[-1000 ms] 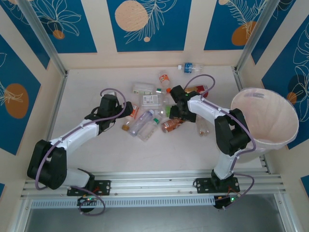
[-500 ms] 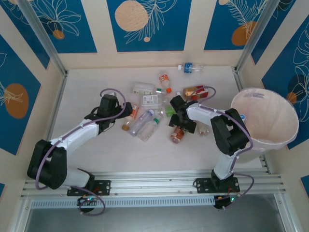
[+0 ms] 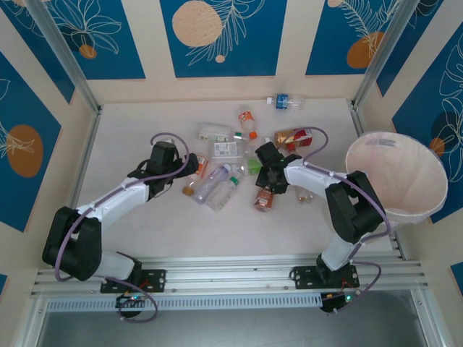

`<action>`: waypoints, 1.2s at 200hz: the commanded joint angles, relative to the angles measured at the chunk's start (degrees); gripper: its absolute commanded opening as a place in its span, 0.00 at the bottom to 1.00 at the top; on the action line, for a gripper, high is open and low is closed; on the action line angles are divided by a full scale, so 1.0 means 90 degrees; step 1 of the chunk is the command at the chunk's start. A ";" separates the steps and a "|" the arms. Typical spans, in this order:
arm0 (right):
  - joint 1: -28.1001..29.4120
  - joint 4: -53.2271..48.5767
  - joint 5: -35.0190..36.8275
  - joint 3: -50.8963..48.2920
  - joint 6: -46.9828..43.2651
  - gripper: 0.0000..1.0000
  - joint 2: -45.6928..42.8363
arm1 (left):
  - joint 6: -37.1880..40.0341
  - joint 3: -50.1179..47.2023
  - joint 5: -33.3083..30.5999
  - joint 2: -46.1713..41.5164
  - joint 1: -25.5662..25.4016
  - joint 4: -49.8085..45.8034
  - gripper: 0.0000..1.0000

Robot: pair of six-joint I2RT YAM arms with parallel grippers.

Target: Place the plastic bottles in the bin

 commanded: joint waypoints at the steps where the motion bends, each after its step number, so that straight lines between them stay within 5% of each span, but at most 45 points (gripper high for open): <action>1: 0.0180 0.0076 0.0434 0.0083 -0.0259 0.30 -0.0415 | -0.0055 0.0220 0.0123 0.0061 0.0104 -0.0072 1.00; 64: 0.0609 0.0395 0.1308 0.0147 -0.0867 0.00 -0.1453 | -0.0018 0.0133 0.0364 0.0014 0.0109 0.0183 1.00; 125: 0.0739 0.1556 0.0856 -0.0069 -0.2173 0.00 -0.2748 | 0.0231 -0.0414 0.1584 -0.0401 0.0117 0.1687 1.00; 240: 0.0789 0.1013 0.1406 0.0986 -0.4919 0.00 -0.3994 | 0.0279 -0.0343 0.1832 -0.0568 0.0113 0.1871 1.00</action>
